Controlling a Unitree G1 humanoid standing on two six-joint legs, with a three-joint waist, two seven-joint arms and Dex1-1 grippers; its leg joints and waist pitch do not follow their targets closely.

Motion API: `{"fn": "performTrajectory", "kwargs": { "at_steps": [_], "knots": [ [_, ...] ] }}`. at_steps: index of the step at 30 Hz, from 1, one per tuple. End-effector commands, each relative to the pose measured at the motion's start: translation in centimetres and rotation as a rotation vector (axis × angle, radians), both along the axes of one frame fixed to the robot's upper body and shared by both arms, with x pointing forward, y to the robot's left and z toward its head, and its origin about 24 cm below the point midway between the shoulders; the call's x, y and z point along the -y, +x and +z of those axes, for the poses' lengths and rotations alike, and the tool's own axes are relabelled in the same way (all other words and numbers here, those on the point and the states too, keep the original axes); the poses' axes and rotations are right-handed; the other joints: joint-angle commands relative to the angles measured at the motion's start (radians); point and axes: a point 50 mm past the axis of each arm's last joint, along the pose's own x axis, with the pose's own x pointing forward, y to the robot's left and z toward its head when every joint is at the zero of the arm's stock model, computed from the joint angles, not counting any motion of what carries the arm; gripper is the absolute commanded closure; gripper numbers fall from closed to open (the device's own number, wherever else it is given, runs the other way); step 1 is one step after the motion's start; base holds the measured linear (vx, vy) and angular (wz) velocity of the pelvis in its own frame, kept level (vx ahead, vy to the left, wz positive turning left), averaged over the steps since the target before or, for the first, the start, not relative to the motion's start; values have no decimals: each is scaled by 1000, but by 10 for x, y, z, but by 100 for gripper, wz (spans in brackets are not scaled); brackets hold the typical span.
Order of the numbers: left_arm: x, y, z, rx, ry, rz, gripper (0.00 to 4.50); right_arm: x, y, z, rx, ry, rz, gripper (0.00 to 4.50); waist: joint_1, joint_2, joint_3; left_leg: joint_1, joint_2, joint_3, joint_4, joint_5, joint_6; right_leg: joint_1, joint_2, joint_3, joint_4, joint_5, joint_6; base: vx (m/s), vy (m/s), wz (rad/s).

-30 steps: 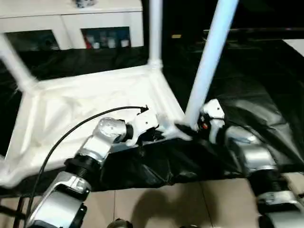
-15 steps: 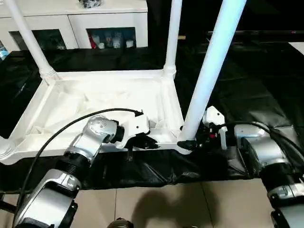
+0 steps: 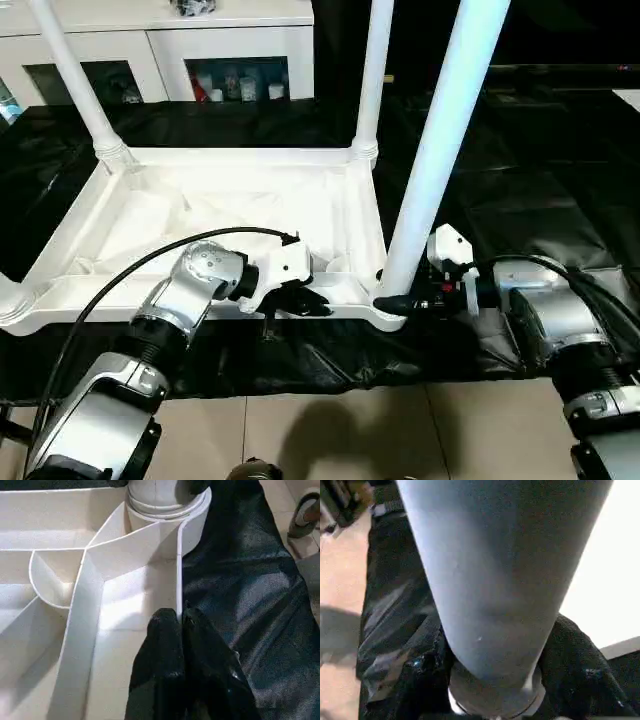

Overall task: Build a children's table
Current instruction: Rotate leg to tighten, then rotate table base

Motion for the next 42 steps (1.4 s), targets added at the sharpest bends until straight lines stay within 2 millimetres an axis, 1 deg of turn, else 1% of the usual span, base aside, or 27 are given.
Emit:
{"fn": "performTrajectory", "kwargs": {
  "at_steps": [1, 4, 6, 7, 11, 12, 13, 14, 15, 16, 17, 18, 19, 21, 22, 24, 25, 27, 28, 31, 33, 34, 36, 38, 39, 41, 42],
  "knots": [
    [7, 17, 13, 105, -2, 130, 450, -19, -8, -25, -79, 39, -102, 244, -3, 0, -44, 25, 62, -28, -82, -341, 14, 33, -66, 45, -76, -265, -243, 0, 0, 0],
    [17, 22, 13, 129, -21, 204, 450, -27, -7, -31, -91, 68, -226, 247, -13, -4, -39, 31, 58, -34, -86, -397, -17, 28, -71, 45, -89, -382, -208, 0, 0, 0],
    [25, 24, 14, 144, -33, 233, 450, -34, -8, -35, -92, 77, -272, 247, -17, 0, -37, 31, 58, -36, -88, -414, -23, 25, -71, 47, -94, -420, -191, 0, 0, 0],
    [38, 27, 15, 166, -47, 275, 450, -44, -8, -41, -90, 72, -350, 248, -19, 3, -37, 31, 58, -38, -90, -422, -25, 24, -70, 48, -96, -427, -182, 0, 0, 0],
    [67, 30, 18, 196, -91, 358, 450, -64, -3, -49, -98, 66, -551, 248, -27, 2, -32, 36, 53, -42, -94, -473, -45, 17, -70, 47, -107, -494, -153, 0, 0, 0],
    [75, 30, 19, 198, -106, 369, 450, -69, 1, -49, -110, 78, -604, 248, -28, 8, -33, 36, 52, -46, -95, -481, -48, 17, -73, 46, -108, -509, -145, 0, 0, 0],
    [77, 30, 20, 199, -111, 370, 450, -70, 2, -49, -112, 80, -617, 248, -32, 5, -34, 35, 52, -47, -97, -483, -47, 19, -71, 44, -111, -504, -138, 0, 0, 0],
    [81, 29, 21, 201, -121, 374, 450, -73, 4, -49, -117, 85, -647, 248, -30, 12, -36, 35, 52, -49, -98, -479, -46, 22, -71, 43, -109, -489, -137, 0, 0, 0],
    [92, 29, 23, 209, -147, 378, 450, -80, 9, -46, -122, 94, -700, 248, -31, 14, -36, 35, 53, -46, -99, -477, -45, 21, -69, 45, -110, -466, -139, 0, 0, 0],
    [94, 29, 24, 217, -154, 368, 450, -82, 10, -43, -112, 100, -701, 248, -33, 10, -40, 33, 51, -45, -100, -450, -43, 24, -66, 44, -107, -400, -152, 0, 0, 0],
    [94, 28, 24, 231, -156, 349, 450, -82, 12, -39, -94, 127, -709, 248, -33, 14, -40, 32, 51, -44, -100, -447, -41, 25, -65, 44, -106, -384, -156, 0, 0, 0],
    [94, 28, 24, 231, -156, 348, 450, -82, 12, -39, -93, 127, -710, 214, -33, 13, -40, 34, 50, -40, -98, -447, -35, 22, -65, 46, -108, -361, -160, 0, 0, 0],
    [91, 27, 23, 243, -158, 312, 450, -78, 13, -37, -71, 125, -718, 180, -33, 15, -43, 31, 49, -39, -97, -434, -28, 26, -65, 46, -106, -330, -167, 0, 0, 0],
    [86, 27, 20, 243, -152, 299, 450, -72, 13, -35, -49, 115, -713, 180, -31, 14, -48, 29, 51, -37, -94, -408, -19, 31, -66, 47, -99, -281, -180, 0, 0, 0],
    [83, 26, 18, 243, -150, 289, 450, -68, 12, -35, -45, 113, -718, 160, -30, 14, -49, 28, 50, -37, -93, -394, -15, 33, -66, 47, -97, -263, -184, 0, 0, 0],
    [79, 26, 16, 239, -141, 291, 450, -64, 10, -36, -38, 105, -720, 135, -26, 16, -60, 29, 51, -32, -86, -334, 2, 39, -66, 46, -88, -189, -203, 0, 0, 0],
    [72, 26, 13, 236, -128, 286, 450, -51, 7, -33, -5, 78, -716, 135, -25, 15, -62, 27, 50, -30, -83, -308, 13, 41, -65, 46, -85, -155, -211, 0, 0, 0],
    [69, 26, 12, 233, -124, 282, 450, -45, 6, -32, 6, 72, -712, 128, -19, 16, -64, 25, 51, -28, -80, -272, 33, 44, -66, 46, -80, -116, -220, 0, 0, 0],
    [64, 26, 10, 232, -124, 274, 450, -29, -1, -25, 43, 63, -664, 107, -14, 12, -65, 25, 50, -28, -77, -253, 43, 48, -66, 44, -80, -112, -219, 0, 0, 0],
    [60, 25, 8, 230, -134, 272, 450, -12, -13, -20, 69, 28, -568, 95, -5, 5, -68, 18, 52, -27, -69, -188, 81, 56, -66, 42, -70, -51, -218, 0, 0, 0],
    [60, 25, 9, 227, -153, 271, 450, -1, -22, -15, 79, 8, -503, 95, -6, 6, -67, 16, 51, -26, -67, -188, 94, 53, -67, 41, -72, -61, -224, 0, 0, 0],
    [59, 25, 9, 224, -165, 271, 450, 3, -27, -12, 86, 6, -467, 95, -4, -1, -66, 12, 52, -26, -64, -192, 108, 57, -70, 40, -76, -98, -216, 0, 0, 0],
    [59, 23, 9, 210, -187, 259, 450, 11, -36, -6, 78, 9, -418, 95, -6, -2, -66, 11, 52, -26, -63, -195, 114, 54, -68, 38, -80, -144, -217, 0, 0, 0],
    [58, 21, 9, 206, -207, 247, 450, 12, -45, 0, 67, 11, -355, 95, -3, -6, -65, 11, 55, -27, -63, -186, 120, 53, -67, 39, -79, -163, -213, 0, 0, 0],
    [58, 21, 9, 206, -207, 247, 450, 12, -45, 0, 67, 11, -355, 95, 0, -3, -66, 13, 56, -27, -62, -178, 124, 50, -68, 40, -77, -164, -210, 0, 0, 0],
    [57, 18, 8, 201, -237, 248, 450, 8, -56, 3, 55, 4, -302, 95, 1, -16, -65, 12, 55, -26, -61, -163, 129, 50, -68, 40, -76, -169, -208, 0, 0, 0],
    [56, 17, 7, 194, -239, 252, 450, 6, -56, 3, 50, 8, -312, 95, 5, -13, -66, 12, 57, -27, -60, -154, 132, 49, -71, 41, -74, -168, -208, 0, 0, 0]
  ]
}}
